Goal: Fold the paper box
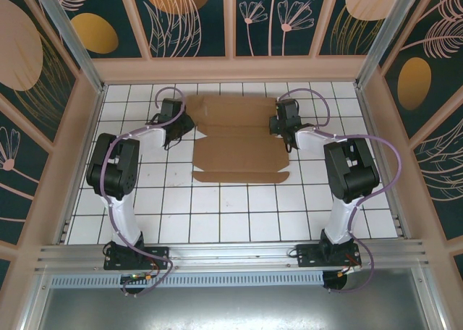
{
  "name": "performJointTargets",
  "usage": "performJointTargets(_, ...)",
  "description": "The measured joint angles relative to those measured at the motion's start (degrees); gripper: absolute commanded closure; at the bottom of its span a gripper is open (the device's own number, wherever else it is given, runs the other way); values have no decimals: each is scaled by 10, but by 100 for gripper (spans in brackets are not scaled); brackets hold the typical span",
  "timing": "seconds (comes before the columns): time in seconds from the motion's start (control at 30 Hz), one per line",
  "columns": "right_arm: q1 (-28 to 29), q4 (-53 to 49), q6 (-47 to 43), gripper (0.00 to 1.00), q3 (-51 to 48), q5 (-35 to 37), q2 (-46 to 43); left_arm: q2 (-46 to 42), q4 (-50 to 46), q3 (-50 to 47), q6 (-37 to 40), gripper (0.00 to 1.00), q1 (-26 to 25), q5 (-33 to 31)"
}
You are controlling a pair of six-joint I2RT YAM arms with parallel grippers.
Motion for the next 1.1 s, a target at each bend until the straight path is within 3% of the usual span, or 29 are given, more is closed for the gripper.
performJointTargets(0.17,0,0,4,100,0,0,0,-1,-5,-20,-8,80,39,49)
performJointTargets(0.27,1,0,4,100,0,-1,0,35,-18,23,-8,78,58,89)
performJointTargets(0.67,3,-2,6,100,2,-1,0,113,-59,129,14,72,57,137)
performJointTargets(1.1,10,-28,10,100,29,-3,12,89,74,23,-44,74,61,177)
